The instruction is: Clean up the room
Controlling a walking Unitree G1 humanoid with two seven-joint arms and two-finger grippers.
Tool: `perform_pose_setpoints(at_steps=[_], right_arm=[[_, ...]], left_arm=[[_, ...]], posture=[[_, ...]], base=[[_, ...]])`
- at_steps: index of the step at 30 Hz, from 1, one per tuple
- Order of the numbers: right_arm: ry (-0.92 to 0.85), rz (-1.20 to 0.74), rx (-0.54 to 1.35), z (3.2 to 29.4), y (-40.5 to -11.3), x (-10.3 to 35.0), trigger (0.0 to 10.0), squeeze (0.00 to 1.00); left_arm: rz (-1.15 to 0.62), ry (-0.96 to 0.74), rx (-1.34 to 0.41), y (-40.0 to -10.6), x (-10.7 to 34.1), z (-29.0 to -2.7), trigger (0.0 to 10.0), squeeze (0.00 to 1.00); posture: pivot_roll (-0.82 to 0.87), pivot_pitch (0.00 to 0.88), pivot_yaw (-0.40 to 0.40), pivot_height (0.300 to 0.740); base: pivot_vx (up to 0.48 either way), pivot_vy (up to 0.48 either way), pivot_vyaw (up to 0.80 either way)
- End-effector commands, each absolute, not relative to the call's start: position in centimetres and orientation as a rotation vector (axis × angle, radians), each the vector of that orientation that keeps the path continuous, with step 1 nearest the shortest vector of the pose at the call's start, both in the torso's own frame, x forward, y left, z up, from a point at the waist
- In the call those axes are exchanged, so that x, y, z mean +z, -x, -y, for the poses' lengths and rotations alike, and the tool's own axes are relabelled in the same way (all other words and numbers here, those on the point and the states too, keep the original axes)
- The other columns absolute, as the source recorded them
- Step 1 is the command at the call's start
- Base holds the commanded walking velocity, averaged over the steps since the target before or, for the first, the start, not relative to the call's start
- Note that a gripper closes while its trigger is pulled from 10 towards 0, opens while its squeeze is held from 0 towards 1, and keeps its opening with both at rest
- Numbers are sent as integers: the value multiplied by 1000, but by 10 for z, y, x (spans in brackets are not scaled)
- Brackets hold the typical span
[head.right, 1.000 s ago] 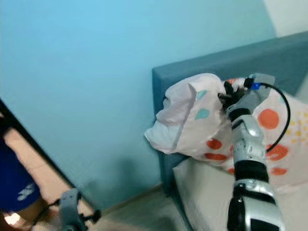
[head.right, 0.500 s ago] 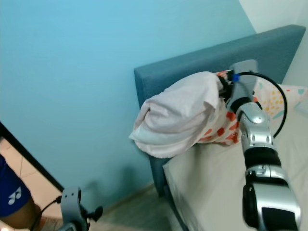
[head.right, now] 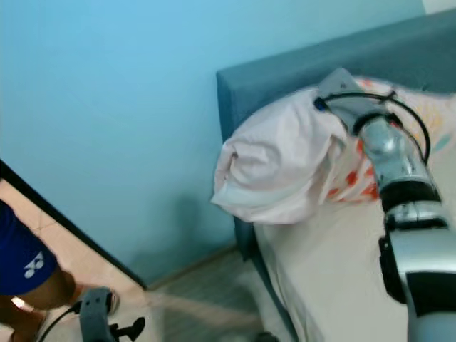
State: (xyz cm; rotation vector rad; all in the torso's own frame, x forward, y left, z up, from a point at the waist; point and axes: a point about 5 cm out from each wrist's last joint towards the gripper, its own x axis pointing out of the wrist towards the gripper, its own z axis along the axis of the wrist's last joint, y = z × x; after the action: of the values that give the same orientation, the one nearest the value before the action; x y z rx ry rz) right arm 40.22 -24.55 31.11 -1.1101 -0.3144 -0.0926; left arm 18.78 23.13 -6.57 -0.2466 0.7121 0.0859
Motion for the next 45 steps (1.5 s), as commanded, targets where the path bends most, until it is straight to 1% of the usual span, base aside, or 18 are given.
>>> perform_pose_setpoints(at_steps=[1,8,12,13,14,16,17,19,20,22,26,28,34,36,38,39,40,45], right_arm=[[1219,532,-142,227,-398,351,10000,0],[1338,659,-231,225,-393,365,10000,0],[1317,670,-168,221,-391,343,10000,0],[1248,614,-103,223,-392,314,10000,0],[1248,614,-103,223,-392,314,10000,0],[1099,444,-7,233,-383,242,10000,0],[1099,444,-7,233,-383,242,10000,0],[1005,302,62,239,-365,182,10000,0],[1005,302,62,239,-365,182,10000,0],[905,206,67,245,-347,145,10000,0],[829,135,26,255,-336,124,10000,0],[774,37,-50,273,-321,103,10000,0],[734,-123,-151,298,-298,78,10000,0],[630,-237,-274,318,-285,67,10000,0],[630,-237,-274,318,-285,67,10000,0],[550,-311,-330,327,-278,59,10000,0],[402,-451,-396,335,-267,42,10000,0],[275,-555,-398,331,-262,27,10000,0]], left_arm=[[-715,251,101,-180,-67,-239,10000,0],[-699,256,99,-177,-67,-240,10000,0],[-702,260,96,-174,-69,-238,10000,0],[-711,261,91,-169,-71,-236,10000,0],[-711,261,91,-169,-71,-236,10000,0],[-736,268,79,-160,-76,-231,10000,0],[-736,268,79,-160,-76,-231,10000,0],[-758,271,68,-153,-80,-227,10000,0],[-758,271,68,-153,-80,-227,10000,0],[-766,275,64,-153,-81,-225,10000,0],[-759,286,66,-156,-80,-224,10000,0],[-737,309,69,-164,-77,-222,10000,0],[-719,336,49,-175,-74,-213,10000,0],[-715,349,34,-180,-73,-208,10000,0],[-715,349,34,-180,-73,-208,10000,0],[-714,359,22,-183,-73,-205,10000,0],[-715,375,-5,-188,-71,-200,10000,0],[-721,379,-28,-190,-71,-198,10000,0]], posture=[[38,252,51,740],[36,272,48,740],[35,282,49,740],[32,283,49,740],[32,283,49,740],[20,288,57,740],[20,288,57,740],[10,283,57,740],[10,283,57,740],[3,274,49,740],[-1,264,43,740],[-11,246,37,740],[-31,223,38,740],[-42,201,39,740],[-42,201,39,740],[-48,177,38,740],[-56,160,36,740],[-62,138,33,740]], base=[[0,0,0],[0,0,0],[0,0,0],[0,0,0],[0,0,0],[0,0,0],[0,0,0],[0,0,0],[0,0,0],[0,0,0],[0,0,0],[0,0,0],[0,0,0],[0,0,0],[0,0,0],[0,0,0],[0,0,0],[0,0,0]])
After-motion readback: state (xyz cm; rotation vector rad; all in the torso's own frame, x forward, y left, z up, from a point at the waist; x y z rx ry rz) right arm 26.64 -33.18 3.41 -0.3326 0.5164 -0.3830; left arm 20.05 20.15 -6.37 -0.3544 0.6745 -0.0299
